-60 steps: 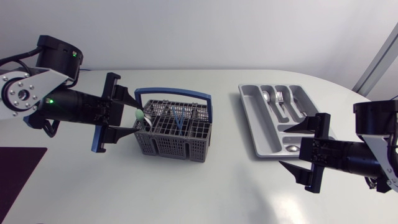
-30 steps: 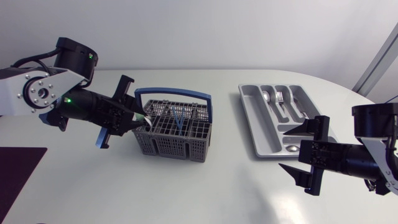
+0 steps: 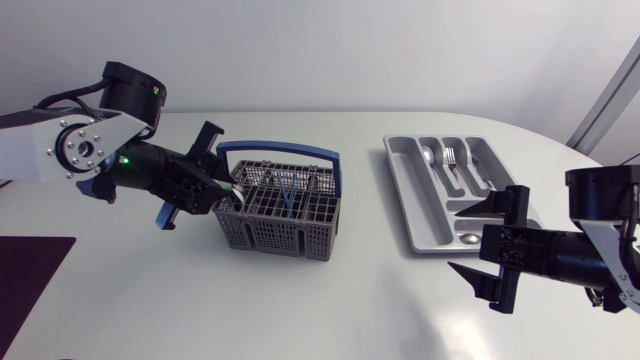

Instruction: Unload the cutlery basket into the drawer organizer.

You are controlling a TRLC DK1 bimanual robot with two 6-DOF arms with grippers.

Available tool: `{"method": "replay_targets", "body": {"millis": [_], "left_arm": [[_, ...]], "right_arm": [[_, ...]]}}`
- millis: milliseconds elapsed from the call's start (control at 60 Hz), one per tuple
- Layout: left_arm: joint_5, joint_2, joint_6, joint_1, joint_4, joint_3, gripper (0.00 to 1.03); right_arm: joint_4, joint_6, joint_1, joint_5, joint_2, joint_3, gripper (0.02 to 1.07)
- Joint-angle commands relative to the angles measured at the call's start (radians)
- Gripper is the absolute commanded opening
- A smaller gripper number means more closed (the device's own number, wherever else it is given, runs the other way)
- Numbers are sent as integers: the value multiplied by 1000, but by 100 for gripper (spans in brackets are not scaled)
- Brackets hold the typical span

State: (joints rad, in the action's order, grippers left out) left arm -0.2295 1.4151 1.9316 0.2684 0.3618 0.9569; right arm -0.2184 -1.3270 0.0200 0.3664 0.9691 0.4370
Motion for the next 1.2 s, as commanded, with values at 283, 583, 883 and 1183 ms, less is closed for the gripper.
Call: {"method": "replay_targets", "body": {"millis": [283, 583, 883, 1183], "left_arm": [[27, 36, 81, 23, -46, 2, 10], [36, 42, 89, 25, -47, -4, 3], [36, 12, 84, 23, -55, -26, 3], [35, -44, 56, 5, -70, -66, 3]], "right_arm": [[21, 18, 0, 5, 36, -17, 103], [31, 18, 0, 5, 39, -20, 103], [36, 18, 0, 6, 43, -29, 103], [36, 25, 8, 5, 37, -30, 103]]}}
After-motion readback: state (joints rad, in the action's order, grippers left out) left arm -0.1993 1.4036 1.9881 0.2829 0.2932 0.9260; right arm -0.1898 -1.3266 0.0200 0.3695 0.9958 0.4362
